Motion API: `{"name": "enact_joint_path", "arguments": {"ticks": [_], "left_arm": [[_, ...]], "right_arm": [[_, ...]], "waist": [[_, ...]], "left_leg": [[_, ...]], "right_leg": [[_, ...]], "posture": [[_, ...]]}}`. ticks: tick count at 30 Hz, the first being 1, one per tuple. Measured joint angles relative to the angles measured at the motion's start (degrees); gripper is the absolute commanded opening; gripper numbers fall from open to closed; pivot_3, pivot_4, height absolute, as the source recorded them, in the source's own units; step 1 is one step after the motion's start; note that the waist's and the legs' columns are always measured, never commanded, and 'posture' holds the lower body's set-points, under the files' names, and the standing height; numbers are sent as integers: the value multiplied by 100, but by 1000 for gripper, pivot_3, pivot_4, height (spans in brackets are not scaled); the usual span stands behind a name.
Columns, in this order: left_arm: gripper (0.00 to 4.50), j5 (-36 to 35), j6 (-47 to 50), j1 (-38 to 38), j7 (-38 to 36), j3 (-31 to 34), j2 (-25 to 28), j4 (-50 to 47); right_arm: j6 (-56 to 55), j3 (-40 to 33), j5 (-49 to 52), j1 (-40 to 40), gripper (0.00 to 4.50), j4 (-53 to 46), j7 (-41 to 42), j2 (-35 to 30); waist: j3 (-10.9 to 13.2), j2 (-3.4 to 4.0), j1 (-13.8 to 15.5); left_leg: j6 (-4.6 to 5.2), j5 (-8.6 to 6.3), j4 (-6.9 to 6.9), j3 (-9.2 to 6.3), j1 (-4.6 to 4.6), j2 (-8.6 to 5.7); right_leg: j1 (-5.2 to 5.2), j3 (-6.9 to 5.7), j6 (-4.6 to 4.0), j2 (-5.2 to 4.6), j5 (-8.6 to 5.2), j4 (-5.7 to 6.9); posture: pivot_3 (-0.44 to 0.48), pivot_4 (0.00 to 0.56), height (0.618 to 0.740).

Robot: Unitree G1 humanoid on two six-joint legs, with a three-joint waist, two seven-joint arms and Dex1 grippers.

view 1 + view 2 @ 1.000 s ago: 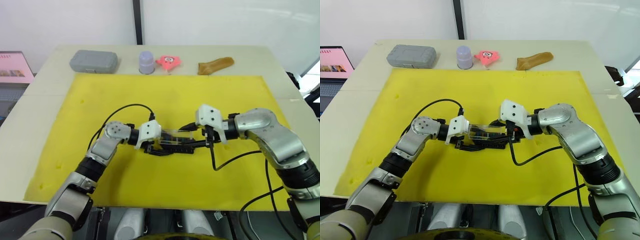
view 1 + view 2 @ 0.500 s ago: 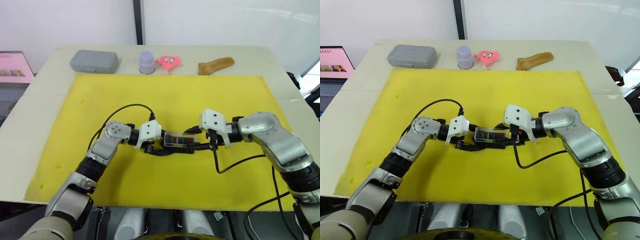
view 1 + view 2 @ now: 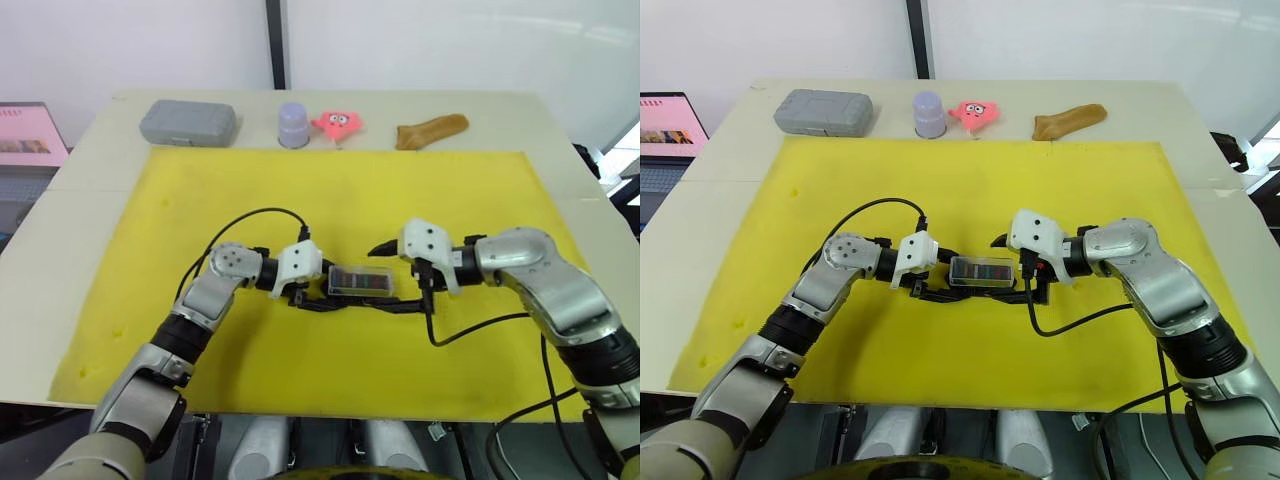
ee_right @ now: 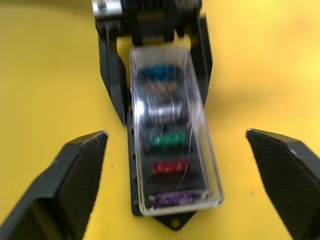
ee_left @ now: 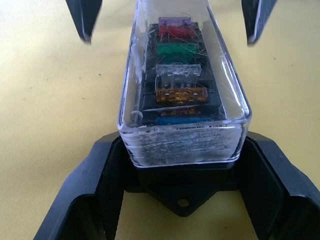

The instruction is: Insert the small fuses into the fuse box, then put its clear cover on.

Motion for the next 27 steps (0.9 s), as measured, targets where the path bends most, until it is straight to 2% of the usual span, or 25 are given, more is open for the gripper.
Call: {"name": "enact_joint_path", "arguments": {"ticks": [4,5,6,8,13,14,19,27], "left_arm": [[2589,2,-2,0,0,0,1,0],[2589,2,-3,0,1,0,1,0],[2589,2,-3,0,1,0,0,0],[2589,2,-4,0,2,-1,-5,4],[2589,3,-7,-1,3,-1,-24,22],[2589,3,-7,-1,3,-1,-24,22],[2589,1,-2,1,4,-1,-30,23],[2589,8,10,1,7,-6,-54,94]], "right_arm": [[195,-347,333,-9,4468,-25,-141,231],[260,-407,430,-12,3958,-21,-178,301],[326,-449,500,-12,3719,-18,-208,368],[394,-491,653,-5,2851,2,-214,471],[367,-536,818,210,230,167,-213,637],[366,-536,819,228,101,188,-214,646],[252,-433,636,535,101,332,-289,655],[-632,-206,141,875,101,323,-369,565]], "waist": [[0,0,-2],[0,0,-1],[0,0,-2],[0,0,0],[0,0,0],[0,0,0],[0,0,0],[-12,-9,1]], "left_leg": [[0,0,0,0,0,0],[0,0,0,0,0,0],[0,0,0,0,0,0],[0,0,0,0,0,0],[0,0,0,0,0,0],[0,0,0,0,0,0],[0,0,0,0,0,0],[0,0,-1,0,9,0]], "right_leg": [[0,0,0,0,0,0],[0,0,0,0,0,1],[0,0,0,0,0,1],[0,0,0,0,0,0],[1,0,0,0,0,1],[1,0,0,0,0,1],[0,0,0,0,0,2],[9,0,0,0,0,1]], "posture": [[0,150,740],[0,150,740],[0,150,740],[0,150,740],[0,150,740],[0,150,740],[0,150,740],[0,150,740]]}}
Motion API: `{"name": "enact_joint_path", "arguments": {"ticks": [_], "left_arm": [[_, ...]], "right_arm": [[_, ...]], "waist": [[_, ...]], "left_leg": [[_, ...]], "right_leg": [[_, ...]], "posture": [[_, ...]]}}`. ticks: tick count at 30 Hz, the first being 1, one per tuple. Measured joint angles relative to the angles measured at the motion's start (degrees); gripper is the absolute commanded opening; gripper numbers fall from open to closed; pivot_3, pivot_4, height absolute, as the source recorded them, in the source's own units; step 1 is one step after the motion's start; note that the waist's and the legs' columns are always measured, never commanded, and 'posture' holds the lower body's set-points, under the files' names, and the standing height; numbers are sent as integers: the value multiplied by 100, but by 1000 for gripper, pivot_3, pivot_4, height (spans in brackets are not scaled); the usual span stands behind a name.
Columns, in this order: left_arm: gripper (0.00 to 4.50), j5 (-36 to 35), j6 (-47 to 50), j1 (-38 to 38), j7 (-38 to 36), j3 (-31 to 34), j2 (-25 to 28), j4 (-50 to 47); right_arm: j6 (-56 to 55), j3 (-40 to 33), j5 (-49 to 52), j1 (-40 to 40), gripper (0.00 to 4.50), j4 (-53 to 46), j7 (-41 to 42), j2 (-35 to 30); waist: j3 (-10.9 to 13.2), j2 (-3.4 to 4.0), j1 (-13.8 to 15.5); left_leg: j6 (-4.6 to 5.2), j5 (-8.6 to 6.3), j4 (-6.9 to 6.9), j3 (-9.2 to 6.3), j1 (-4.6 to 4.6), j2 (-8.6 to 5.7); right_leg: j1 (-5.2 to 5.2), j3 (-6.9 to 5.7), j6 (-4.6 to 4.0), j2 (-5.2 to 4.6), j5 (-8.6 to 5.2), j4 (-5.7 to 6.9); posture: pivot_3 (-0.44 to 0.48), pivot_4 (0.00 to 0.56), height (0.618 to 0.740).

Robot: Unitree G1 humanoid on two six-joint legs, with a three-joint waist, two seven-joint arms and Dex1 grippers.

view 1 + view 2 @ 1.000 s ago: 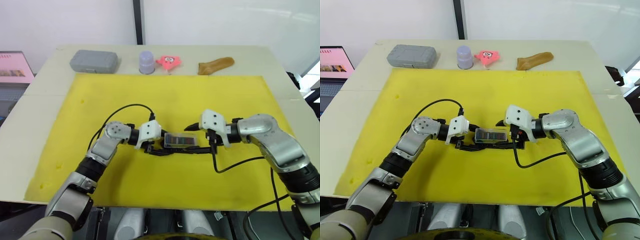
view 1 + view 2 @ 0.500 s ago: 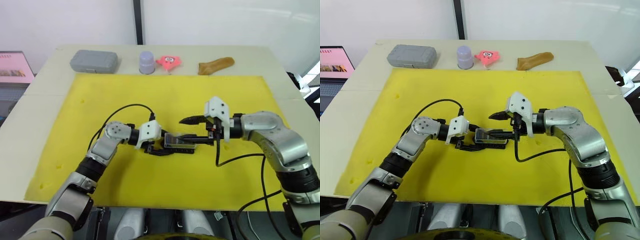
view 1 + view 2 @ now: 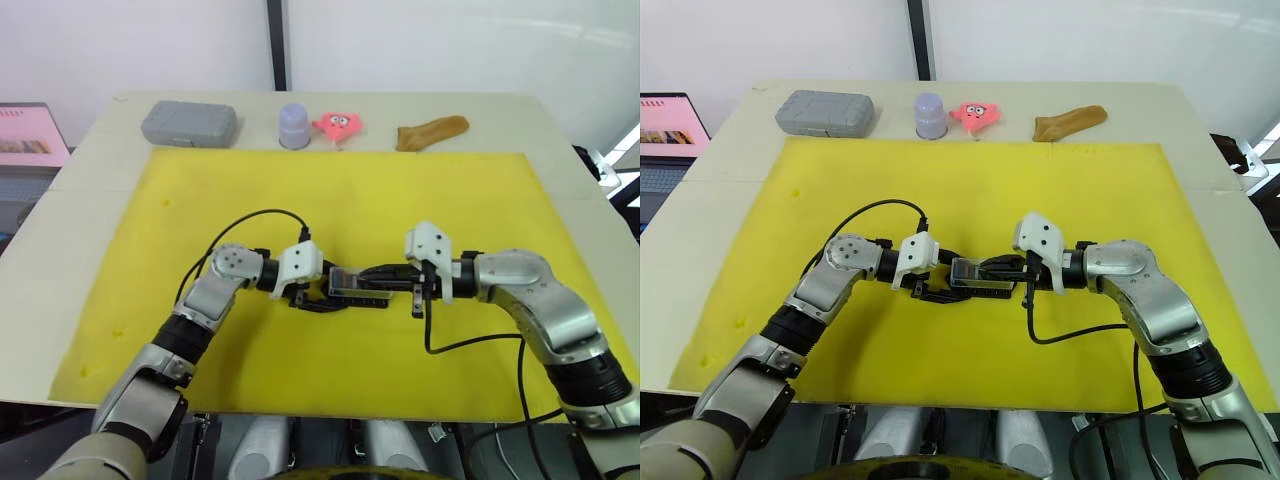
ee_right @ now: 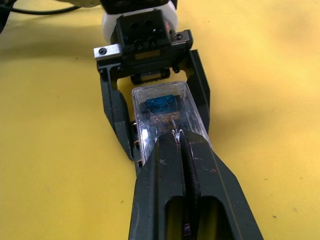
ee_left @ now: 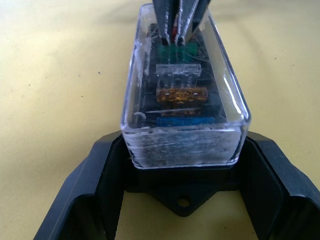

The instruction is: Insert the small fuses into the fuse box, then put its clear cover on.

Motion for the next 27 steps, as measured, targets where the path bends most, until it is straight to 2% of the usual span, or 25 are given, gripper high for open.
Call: {"name": "enact_joint_path", "arguments": {"ticks": [11,16,21,27], "left_arm": [[2589,7,42,-1,6,-1,-15,10],[2589,74,99,0,28,-12,-44,61],[2589,120,94,2,47,-21,-66,104],[2589,110,68,17,60,-13,-98,105]], "right_arm": [[44,62,-100,21,101,-113,-118,-94],[62,201,-306,-38,101,-117,-235,-345],[138,245,-361,-17,101,-231,-312,-441],[268,-190,-89,202,101,-363,-374,-373]], "waist": [[-7,-2,1],[-49,-37,0],[-53,-41,0],[-51,-37,9]], "left_leg": [[0,0,0,0,2,0],[1,-1,-13,-2,43,1],[5,-4,-28,-3,96,5],[7,-4,-23,-2,82,4]], "right_leg": [[2,0,0,0,0,-1],[41,0,0,0,0,-10],[101,1,-1,1,-1,-37],[94,1,-1,1,0,-39]], "posture": [[0,150,740],[0,150,740],[0,150,740],[0,150,740]]}}
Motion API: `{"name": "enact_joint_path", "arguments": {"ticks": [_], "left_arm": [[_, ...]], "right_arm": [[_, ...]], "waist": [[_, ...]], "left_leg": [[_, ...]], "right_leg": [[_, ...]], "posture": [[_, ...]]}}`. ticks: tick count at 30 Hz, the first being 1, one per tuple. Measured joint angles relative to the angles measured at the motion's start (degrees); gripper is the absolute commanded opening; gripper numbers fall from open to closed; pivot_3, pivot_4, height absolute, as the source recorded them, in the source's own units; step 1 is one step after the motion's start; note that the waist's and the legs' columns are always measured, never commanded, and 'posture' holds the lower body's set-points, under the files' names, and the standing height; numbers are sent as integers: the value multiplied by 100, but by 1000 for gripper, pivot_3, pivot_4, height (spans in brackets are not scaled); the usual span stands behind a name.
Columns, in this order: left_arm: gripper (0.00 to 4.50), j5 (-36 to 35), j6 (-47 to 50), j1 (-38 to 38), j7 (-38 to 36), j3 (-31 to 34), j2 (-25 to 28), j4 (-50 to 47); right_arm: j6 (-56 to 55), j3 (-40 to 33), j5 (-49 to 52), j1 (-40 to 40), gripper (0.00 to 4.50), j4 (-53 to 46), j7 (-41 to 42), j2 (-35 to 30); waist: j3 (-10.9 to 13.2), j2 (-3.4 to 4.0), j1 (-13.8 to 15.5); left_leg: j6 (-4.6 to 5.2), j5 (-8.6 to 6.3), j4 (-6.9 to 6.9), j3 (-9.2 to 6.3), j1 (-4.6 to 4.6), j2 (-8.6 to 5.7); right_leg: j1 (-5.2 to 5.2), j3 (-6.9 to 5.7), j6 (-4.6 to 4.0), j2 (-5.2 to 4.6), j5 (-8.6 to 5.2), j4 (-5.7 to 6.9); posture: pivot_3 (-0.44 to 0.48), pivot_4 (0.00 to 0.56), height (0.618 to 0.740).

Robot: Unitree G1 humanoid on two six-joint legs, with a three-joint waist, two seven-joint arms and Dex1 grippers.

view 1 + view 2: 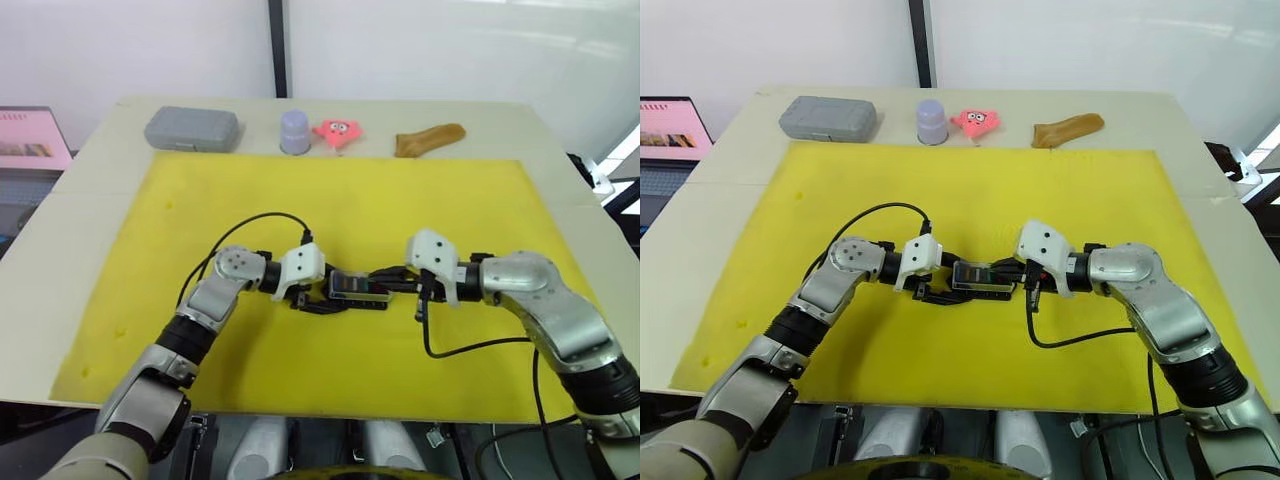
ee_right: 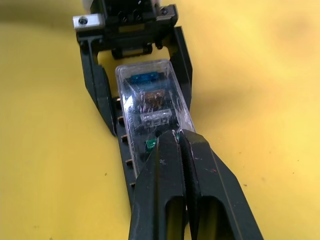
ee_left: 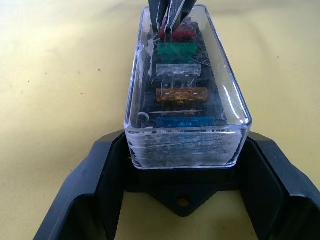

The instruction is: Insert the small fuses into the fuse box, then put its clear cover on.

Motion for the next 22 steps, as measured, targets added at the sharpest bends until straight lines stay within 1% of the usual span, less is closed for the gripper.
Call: {"name": "enact_joint_path", "arguments": {"ticks": [2,3,4,5,6,8,10,11,13,16,18,20,22], "left_arm": [[3598,-11,-9,22,9,16,-3,-18],[3952,-17,28,33,35,29,2,-50],[4463,-53,62,51,45,76,45,-72],[4500,-114,146,65,19,128,108,-120],[4500,-211,288,111,-99,198,275,-251],[4500,-409,593,184,-298,294,598,-511],[4500,-726,1097,375,-623,508,1171,-990],[4500,-910,1408,458,-732,670,1446,-1218],[4500,-1424,2131,642,-926,1168,2168,-1862],[4500,-2074,2932,836,-1043,1953,3031,-2695],[4500,-2480,3430,1074,-1152,2581,3710,-3038],[4500,-2860,3898,1297,-1295,3378,4319,-3178],[4500,-3169,4188,1487,-1391,3960,4671,-3393]], "right_arm": [[98,-172,88,65,651,-75,42,-151],[323,-450,332,122,933,-209,162,-381],[507,-751,551,135,1391,-327,287,-635],[668,-1101,785,164,1905,-434,449,-878],[840,-1575,1101,259,2420,-612,748,-1304],[1027,-2146,1431,379,3427,-785,1103,-1713],[1260,-2664,1790,572,4444,-905,1488,-2090],[1356,-2891,1920,659,4444,-921,1642,-2188],[1545,-3343,2143,871,4444,-874,1989,-2455],[1500,-3845,2120,1126,4444,-626,2350,-2619],[1382,-4064,1970,1288,4444,-347,2526,-2702],[1289,-4275,1815,1349,4444,-50,2590,-2739],[1148,-4396,1679,1396,4444,141,2632,-2747]], "waist": [[2,2,2],[10,13,7],[13,18,6],[13,18,6],[14,20,-3],[16,21,-49],[20,26,-109],[24,25,-124],[32,25,-130],[33,25,-107],[38,27,-101],[44,37,-101],[48,45,-71]], "left_leg": [[1,-1,1,0,-8,0],[3,-1,4,0,-19,-1],[3,-2,6,1,-33,-1],[3,-1,8,0,-47,0],[2,-1,7,0,-65,1],[1,-1,2,0,-73,8],[-1,0,2,0,-80,10],[-2,1,4,0,-81,10],[-2,1,7,1,-79,10],[10,-5,6,1,-76,9],[13,-7,6,1,-82,9],[15,-8,6,2,-82,8],[15,-8,6,2,-78,7]], "right_leg": [[-7,0,0,0,0,0],[-15,0,0,-1,0,-1],[-30,0,0,-2,0,0],[-45,-1,0,-1,0,2],[-68,-1,0,0,0,7],[-78,-2,0,7,0,8],[-87,-1,0,7,0,13],[-87,-1,0,7,0,15],[-79,0,0,4,0,14],[-67,0,0,4,0,-4],[-70,0,0,3,0,-12],[-68,-1,0,3,0,-17],[-63,0,0,2,0,-18]], "posture": [[0,150,740],[0,150,740],[0,150,740],[0,150,740],[0,150,740],[0,150,740],[0,150,740],[0,150,740],[0,150,740],[0,150,740],[0,150,740],[0,150,740],[0,150,740]]}}
